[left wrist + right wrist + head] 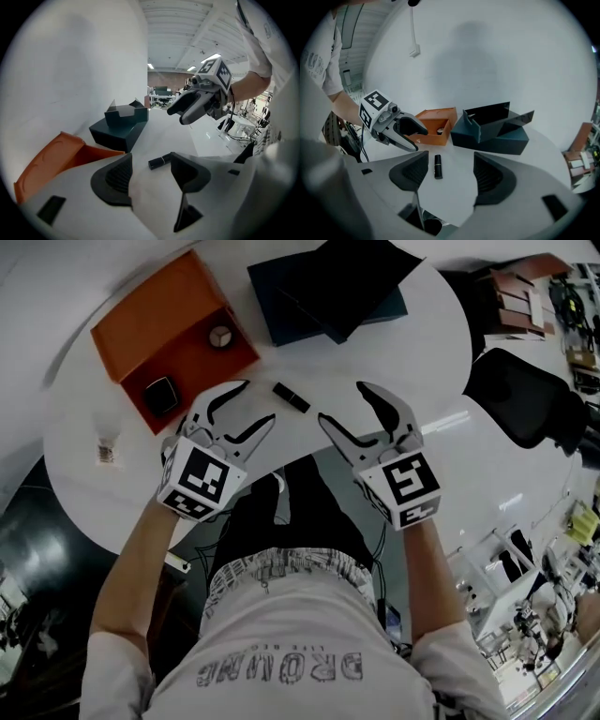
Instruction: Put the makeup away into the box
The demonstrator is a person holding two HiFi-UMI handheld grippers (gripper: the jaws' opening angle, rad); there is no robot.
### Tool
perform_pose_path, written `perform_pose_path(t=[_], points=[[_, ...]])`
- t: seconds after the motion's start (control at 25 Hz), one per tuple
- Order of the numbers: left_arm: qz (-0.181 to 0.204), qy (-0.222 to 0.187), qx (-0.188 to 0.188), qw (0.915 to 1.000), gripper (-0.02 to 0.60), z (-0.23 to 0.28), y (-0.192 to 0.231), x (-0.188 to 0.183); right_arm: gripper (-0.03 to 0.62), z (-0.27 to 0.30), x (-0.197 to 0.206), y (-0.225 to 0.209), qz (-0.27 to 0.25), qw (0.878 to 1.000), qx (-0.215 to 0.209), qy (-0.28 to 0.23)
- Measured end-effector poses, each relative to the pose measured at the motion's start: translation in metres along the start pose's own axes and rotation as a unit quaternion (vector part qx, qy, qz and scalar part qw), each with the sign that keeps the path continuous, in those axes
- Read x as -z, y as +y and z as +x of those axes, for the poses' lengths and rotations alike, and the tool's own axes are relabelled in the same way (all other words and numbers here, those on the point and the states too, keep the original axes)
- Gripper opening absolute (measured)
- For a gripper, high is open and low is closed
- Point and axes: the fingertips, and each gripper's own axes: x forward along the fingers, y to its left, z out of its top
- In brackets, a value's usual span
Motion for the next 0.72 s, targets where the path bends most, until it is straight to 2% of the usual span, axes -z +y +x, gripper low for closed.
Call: perform_pose_path(t=[0.16,0.44,0.72], points=[[0.038,0.033,0.028,0.9984,0.276,0.022,-0.014,0.009,0.313,-0.005,0.013,-0.019,0.024,1.000,0.007,0.001],[0.105,0.073,0.057,0.9902,0.276,0.048,-0.028,0.018,0.311,-0.010,0.032,-0.038,0.053,0.998,0.016,0.008],[0.167,0.107,0.079,0.9770,0.276,0.064,-0.038,0.025,0.310,-0.019,0.044,-0.047,0.076,0.997,0.029,0.013]])
